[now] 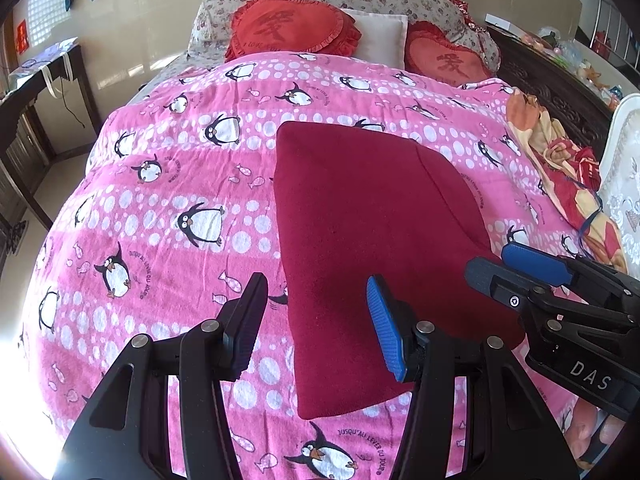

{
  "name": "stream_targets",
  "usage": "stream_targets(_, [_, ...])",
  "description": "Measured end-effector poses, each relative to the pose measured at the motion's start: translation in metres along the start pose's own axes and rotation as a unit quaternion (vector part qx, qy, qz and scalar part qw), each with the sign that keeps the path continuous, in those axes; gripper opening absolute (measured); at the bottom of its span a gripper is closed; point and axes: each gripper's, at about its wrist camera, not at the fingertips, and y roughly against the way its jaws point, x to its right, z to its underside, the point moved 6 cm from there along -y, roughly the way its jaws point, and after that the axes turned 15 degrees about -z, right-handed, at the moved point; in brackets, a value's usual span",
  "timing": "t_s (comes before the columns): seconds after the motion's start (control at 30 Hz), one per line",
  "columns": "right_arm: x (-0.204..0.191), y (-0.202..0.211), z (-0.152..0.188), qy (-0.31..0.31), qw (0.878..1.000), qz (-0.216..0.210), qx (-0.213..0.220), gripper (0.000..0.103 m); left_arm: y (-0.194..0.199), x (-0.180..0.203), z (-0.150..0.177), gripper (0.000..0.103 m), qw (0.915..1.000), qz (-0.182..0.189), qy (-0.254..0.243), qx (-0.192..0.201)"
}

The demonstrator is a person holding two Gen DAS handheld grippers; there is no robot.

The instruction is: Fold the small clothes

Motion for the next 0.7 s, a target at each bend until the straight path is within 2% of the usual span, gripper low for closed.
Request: stream_targets(0.7, [0.0054, -0.0086, 0.0018, -0.001, 1.000, -0.001, -0.011, 0.048, -0.0070, -0.0006, 0.0032, 0.051, 1.0000, 0.000, 0.007, -0.007])
